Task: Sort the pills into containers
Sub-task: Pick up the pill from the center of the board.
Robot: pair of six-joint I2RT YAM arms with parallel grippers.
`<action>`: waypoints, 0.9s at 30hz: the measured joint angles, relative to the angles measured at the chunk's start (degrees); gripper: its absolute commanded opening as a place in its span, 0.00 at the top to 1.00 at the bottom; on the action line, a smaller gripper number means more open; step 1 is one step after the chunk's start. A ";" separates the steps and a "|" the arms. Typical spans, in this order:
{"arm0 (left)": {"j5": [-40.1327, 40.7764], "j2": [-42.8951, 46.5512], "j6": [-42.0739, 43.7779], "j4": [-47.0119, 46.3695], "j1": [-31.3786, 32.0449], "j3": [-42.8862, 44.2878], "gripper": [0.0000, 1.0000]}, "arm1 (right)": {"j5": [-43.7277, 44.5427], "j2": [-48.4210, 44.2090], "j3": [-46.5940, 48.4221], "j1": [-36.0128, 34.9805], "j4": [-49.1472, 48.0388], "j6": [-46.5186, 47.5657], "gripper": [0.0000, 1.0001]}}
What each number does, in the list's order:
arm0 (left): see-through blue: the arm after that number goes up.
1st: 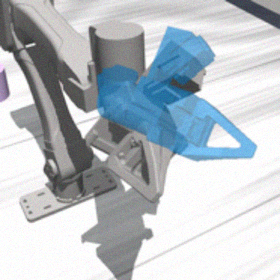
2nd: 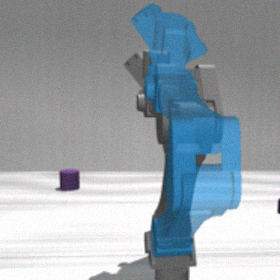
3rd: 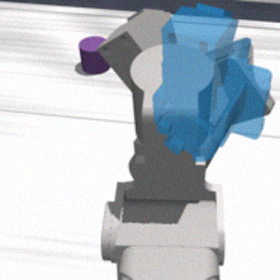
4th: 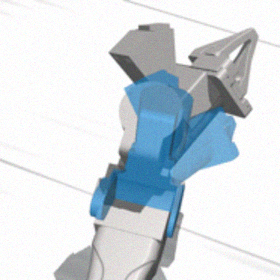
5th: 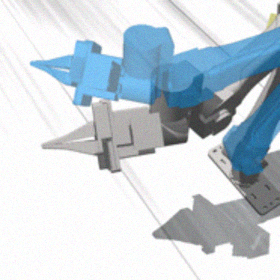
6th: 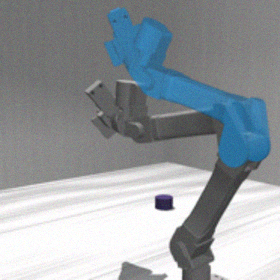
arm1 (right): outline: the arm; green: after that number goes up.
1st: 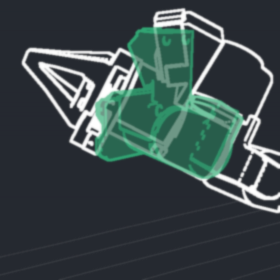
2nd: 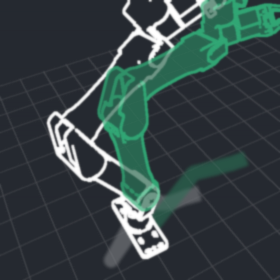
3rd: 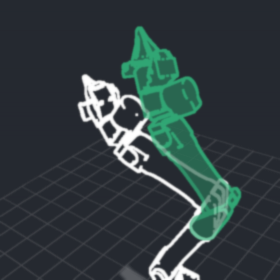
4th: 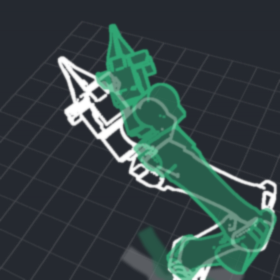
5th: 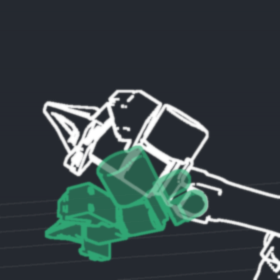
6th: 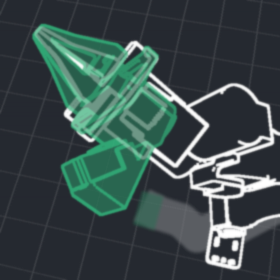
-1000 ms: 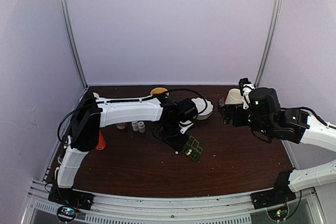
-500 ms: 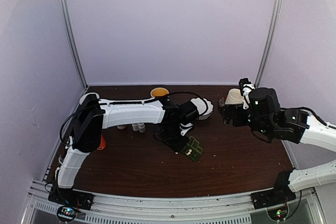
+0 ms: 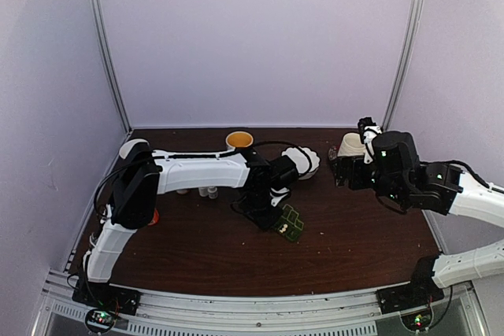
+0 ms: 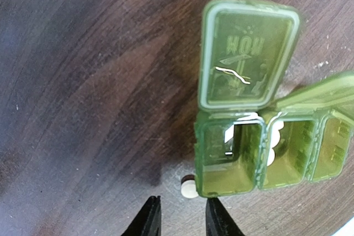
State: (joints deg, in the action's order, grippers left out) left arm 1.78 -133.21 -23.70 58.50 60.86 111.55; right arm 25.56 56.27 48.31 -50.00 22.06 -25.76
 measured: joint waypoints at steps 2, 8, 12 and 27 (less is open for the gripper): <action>-0.02 -0.02 0.00 0.02 0.02 0.00 0.71 | 0.00 0.02 0.00 0.00 0.00 0.02 0.00; -0.04 -1.07 0.02 -0.02 0.37 0.42 0.71 | 0.00 0.02 0.00 0.07 0.00 0.04 0.00; 0.13 -2.01 0.11 -0.07 0.81 0.76 0.73 | -0.02 0.02 0.00 0.28 0.02 0.02 0.00; 0.92 -2.89 0.50 0.83 0.96 2.25 0.84 | -0.04 0.02 0.00 0.50 0.00 0.02 0.00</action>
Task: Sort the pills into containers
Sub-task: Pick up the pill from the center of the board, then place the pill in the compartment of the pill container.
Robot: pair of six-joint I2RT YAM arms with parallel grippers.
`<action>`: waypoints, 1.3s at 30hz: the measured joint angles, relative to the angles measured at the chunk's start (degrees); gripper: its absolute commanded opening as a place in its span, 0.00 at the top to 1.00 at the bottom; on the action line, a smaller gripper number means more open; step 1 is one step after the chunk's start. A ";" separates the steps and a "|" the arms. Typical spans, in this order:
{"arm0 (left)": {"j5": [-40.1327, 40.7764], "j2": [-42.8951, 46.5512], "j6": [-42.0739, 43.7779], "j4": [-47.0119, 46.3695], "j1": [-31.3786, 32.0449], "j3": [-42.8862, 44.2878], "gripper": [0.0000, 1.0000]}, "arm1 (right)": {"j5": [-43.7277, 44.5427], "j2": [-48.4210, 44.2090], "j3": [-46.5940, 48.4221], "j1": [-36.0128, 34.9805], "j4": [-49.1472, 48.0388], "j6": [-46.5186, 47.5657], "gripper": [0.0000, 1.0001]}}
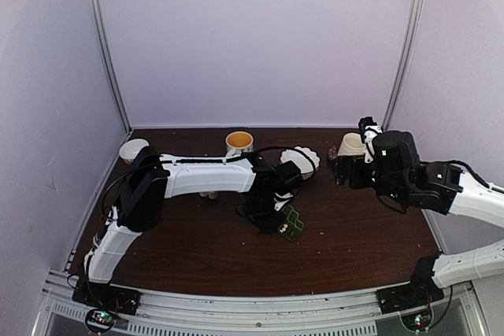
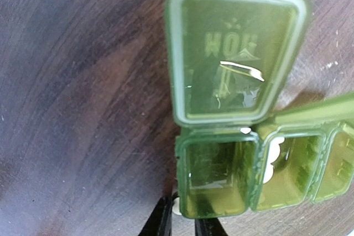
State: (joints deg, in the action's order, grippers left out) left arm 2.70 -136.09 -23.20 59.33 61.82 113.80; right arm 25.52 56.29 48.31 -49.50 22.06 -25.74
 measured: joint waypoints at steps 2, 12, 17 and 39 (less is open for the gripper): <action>0.11 -0.09 0.15 0.33 0.02 0.15 0.85 | -0.02 0.00 0.00 0.02 0.00 0.00 0.00; 0.61 -0.55 0.15 1.51 0.02 1.18 0.86 | -0.24 0.09 0.00 0.04 0.00 0.02 0.00; 1.66 -0.55 0.17 2.27 0.02 1.29 0.86 | -0.46 0.33 0.00 0.13 -0.02 0.00 0.00; 1.55 4.63 0.17 5.09 0.33 6.14 0.87 | -1.03 0.33 0.00 0.42 -0.02 0.00 0.00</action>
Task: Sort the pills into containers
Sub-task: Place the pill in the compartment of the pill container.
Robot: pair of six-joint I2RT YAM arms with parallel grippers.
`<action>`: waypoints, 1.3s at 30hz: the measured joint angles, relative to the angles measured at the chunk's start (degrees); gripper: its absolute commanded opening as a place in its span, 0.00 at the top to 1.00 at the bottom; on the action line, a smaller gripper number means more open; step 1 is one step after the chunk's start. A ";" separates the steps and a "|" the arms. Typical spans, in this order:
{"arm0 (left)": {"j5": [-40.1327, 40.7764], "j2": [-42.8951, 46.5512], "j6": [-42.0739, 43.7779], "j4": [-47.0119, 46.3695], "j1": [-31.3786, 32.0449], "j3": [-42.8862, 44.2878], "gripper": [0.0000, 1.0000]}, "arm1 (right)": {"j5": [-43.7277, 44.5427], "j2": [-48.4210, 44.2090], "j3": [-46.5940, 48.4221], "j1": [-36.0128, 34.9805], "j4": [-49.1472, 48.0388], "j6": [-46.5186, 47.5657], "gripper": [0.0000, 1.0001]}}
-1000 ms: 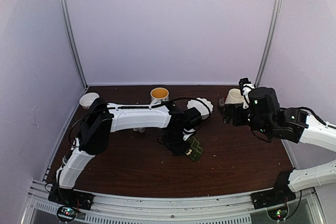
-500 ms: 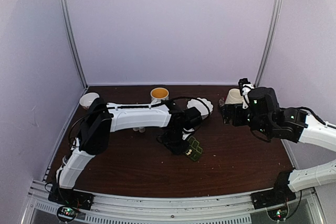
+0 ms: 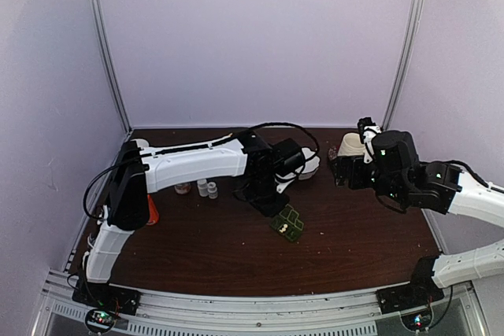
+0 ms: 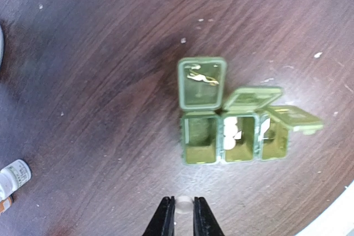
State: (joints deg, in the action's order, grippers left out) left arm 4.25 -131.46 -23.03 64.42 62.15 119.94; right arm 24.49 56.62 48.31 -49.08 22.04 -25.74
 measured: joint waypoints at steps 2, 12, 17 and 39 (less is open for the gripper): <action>-0.68 0.00 0.00 -0.09 0.20 0.39 0.87 | 0.00 0.00 0.00 0.04 0.00 0.00 0.00; -4.55 -0.22 0.44 -1.77 0.98 1.90 0.87 | 1.03 -1.97 -0.83 0.39 -0.02 -0.02 0.00; -6.36 -0.72 0.52 -2.97 1.01 1.97 0.86 | 1.09 -1.99 -0.90 0.66 0.00 -0.02 0.00; -8.48 -5.31 0.90 -5.99 1.46 2.12 0.87 | 1.07 -1.99 -1.01 1.01 0.00 0.00 0.00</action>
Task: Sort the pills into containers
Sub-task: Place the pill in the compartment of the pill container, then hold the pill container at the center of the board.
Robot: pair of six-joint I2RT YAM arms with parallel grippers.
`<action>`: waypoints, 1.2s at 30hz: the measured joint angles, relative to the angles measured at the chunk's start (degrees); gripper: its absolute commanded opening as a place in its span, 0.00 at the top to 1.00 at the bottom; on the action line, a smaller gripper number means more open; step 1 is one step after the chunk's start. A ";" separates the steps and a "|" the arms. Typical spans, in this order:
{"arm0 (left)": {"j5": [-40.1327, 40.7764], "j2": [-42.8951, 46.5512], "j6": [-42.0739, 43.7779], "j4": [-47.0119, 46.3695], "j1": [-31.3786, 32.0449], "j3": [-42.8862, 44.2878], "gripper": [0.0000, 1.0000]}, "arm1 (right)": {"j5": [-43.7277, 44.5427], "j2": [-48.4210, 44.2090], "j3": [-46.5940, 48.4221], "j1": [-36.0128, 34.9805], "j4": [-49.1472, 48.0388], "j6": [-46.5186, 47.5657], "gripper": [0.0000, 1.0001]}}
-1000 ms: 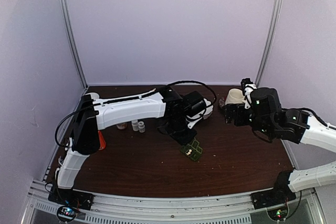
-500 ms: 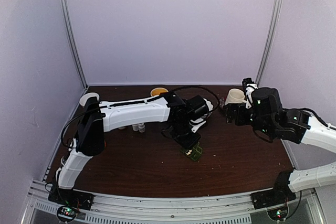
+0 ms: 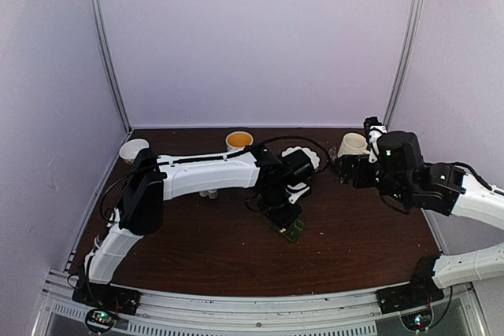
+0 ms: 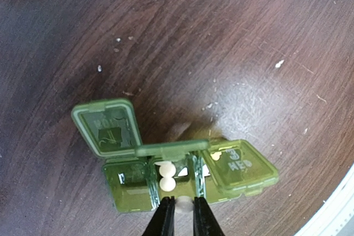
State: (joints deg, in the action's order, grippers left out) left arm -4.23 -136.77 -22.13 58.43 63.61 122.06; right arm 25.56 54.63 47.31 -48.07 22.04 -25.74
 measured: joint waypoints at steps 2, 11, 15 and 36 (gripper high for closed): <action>0.17 -0.17 0.02 -0.11 0.00 0.00 0.86 | 0.00 0.00 -0.02 0.00 0.00 0.00 0.00; 1.49 -0.17 0.39 -0.17 0.00 0.00 0.79 | -0.02 -0.02 -0.04 0.26 0.00 0.00 0.00; 1.57 -0.17 0.44 -0.20 0.00 0.00 0.78 | -0.02 -0.02 -0.07 0.28 0.00 -0.02 0.00; 6.64 13.38 -0.39 -5.55 -2.43 -16.83 0.75 | -6.12 0.02 -4.37 0.39 -0.04 -0.20 0.19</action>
State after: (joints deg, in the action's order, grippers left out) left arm 2.42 -123.39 -22.52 52.88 61.19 105.23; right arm 19.44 54.65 42.94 -47.68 22.00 -25.93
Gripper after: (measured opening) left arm 0.225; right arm 0.865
